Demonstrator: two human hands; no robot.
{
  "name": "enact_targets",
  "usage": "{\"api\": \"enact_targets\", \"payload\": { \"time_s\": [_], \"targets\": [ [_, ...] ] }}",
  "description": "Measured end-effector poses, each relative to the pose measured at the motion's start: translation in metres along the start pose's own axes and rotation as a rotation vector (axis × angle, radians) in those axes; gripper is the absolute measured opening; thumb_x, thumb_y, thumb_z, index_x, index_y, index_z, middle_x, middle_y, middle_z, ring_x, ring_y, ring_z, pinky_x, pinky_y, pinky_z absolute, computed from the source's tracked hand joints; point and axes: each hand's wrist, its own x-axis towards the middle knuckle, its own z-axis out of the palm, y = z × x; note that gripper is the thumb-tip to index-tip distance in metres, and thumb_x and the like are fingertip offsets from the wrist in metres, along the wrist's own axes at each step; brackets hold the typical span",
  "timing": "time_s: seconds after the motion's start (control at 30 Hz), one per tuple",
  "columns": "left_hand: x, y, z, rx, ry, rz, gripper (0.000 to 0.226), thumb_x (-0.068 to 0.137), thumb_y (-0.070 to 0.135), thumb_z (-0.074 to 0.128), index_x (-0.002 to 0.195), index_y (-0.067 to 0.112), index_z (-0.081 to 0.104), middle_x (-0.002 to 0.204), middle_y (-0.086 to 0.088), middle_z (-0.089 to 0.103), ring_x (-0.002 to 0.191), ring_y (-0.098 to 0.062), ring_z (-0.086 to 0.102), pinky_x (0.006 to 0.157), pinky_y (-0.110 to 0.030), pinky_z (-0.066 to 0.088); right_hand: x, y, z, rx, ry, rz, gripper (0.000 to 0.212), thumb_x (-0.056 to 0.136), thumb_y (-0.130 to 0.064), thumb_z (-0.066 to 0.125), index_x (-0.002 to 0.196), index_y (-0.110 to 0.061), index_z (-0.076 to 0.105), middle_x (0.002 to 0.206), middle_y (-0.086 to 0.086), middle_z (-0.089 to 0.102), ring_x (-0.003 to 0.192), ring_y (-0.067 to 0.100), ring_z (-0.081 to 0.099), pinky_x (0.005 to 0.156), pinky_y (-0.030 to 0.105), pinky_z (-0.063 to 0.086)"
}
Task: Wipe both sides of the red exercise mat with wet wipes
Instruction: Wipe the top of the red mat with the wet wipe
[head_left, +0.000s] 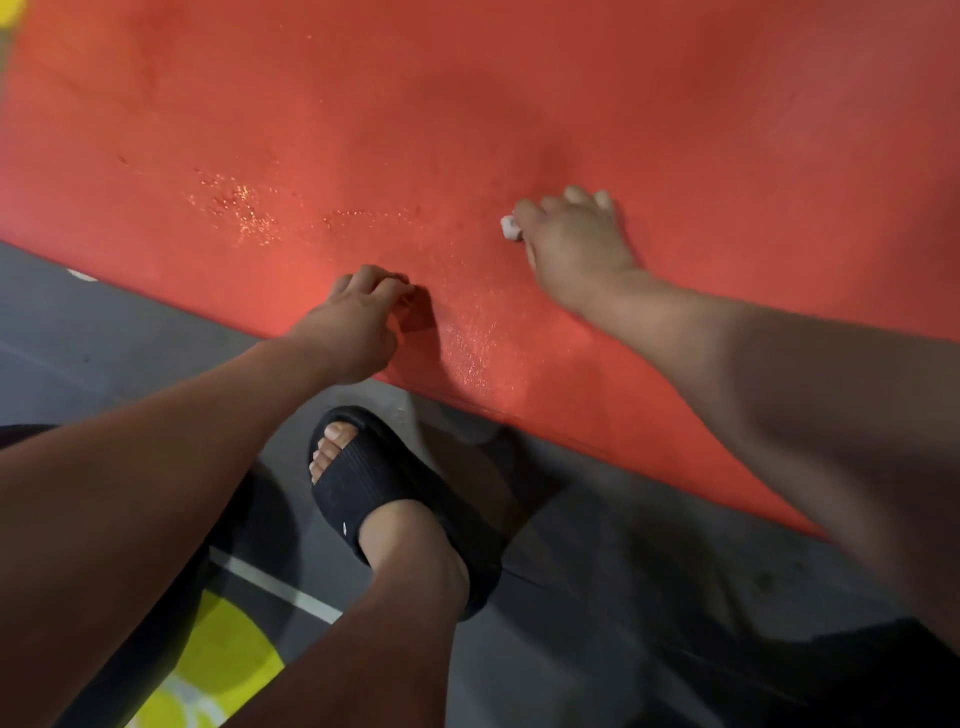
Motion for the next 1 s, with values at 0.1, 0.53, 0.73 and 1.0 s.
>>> {"api": "enact_targets", "payload": {
  "time_s": [0.1, 0.53, 0.73, 1.0],
  "targets": [
    [0.003, 0.008, -0.007, 0.018, -0.017, -0.046, 0.064, 0.089, 0.017, 0.059, 0.15, 0.017, 0.037, 0.148, -0.011, 0.034, 0.136, -0.036, 0.033, 0.112, -0.047, 0.036, -0.026, -0.025, 0.01, 0.059, -0.124, -0.293, 0.026, 0.091, -0.013, 0.055, 0.115, -0.023, 0.06, 0.098, 0.006, 0.065, 0.099, 0.032, 0.056, 0.085, 0.041, 0.038],
    [0.06, 0.029, -0.056, 0.072, -0.005, -0.036, 0.055, 0.091, 0.023, 0.059, 0.144, 0.012, 0.047, 0.139, -0.016, 0.044, 0.131, -0.039, 0.039, 0.112, -0.043, 0.034, 0.075, 0.055, -0.028, -0.055, 0.11, 0.081, 0.018, 0.095, -0.02, 0.052, 0.108, -0.014, 0.063, 0.104, 0.017, 0.06, 0.104, 0.038, 0.056, 0.084, 0.046, 0.041],
    [0.092, 0.045, -0.072, 0.035, 0.035, 0.007, 0.055, 0.087, 0.022, 0.059, 0.141, 0.015, 0.049, 0.146, -0.01, 0.037, 0.138, -0.034, 0.032, 0.114, -0.047, 0.036, 0.053, 0.033, -0.019, 0.046, -0.028, -0.159, 0.024, 0.088, -0.018, 0.049, 0.106, -0.018, 0.066, 0.092, 0.011, 0.059, 0.09, 0.035, 0.058, 0.074, 0.041, 0.045],
    [0.117, 0.059, -0.084, 0.063, 0.004, -0.048, 0.044, 0.091, 0.023, 0.057, 0.132, 0.009, 0.049, 0.14, -0.014, 0.039, 0.133, -0.038, 0.039, 0.11, -0.051, 0.039, 0.1, 0.06, -0.051, 0.131, -0.149, 0.043, 0.023, 0.097, -0.037, 0.054, 0.105, -0.016, 0.063, 0.105, 0.013, 0.068, 0.099, 0.035, 0.064, 0.076, 0.037, 0.046]
  ]
}}
